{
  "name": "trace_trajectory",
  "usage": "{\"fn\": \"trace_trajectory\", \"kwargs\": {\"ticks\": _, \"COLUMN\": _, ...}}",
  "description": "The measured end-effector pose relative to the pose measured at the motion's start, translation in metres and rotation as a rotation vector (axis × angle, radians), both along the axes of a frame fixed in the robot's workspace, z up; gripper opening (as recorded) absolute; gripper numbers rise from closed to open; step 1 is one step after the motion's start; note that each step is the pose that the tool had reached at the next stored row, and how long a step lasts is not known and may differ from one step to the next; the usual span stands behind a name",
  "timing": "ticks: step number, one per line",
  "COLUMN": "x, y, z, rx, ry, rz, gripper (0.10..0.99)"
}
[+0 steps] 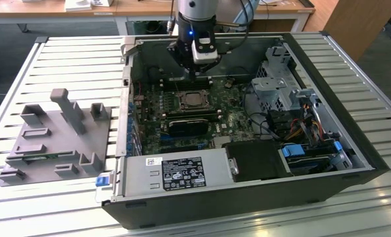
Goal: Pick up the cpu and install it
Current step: 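Install the first cpu locking lever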
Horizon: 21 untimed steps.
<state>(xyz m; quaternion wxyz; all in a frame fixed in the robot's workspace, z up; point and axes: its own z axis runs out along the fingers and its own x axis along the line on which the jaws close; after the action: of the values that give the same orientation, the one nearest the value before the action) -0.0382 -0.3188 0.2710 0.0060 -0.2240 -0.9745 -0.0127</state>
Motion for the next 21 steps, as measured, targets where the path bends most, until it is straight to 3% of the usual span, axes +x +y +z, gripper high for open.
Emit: {"fn": "trace_trajectory", "kwargs": {"ticks": 21, "x": 0.0, "y": 0.0, "z": -0.0014, "rx": 0.0, "ry": -0.0021, "rz": 0.324, "gripper": 0.106}}
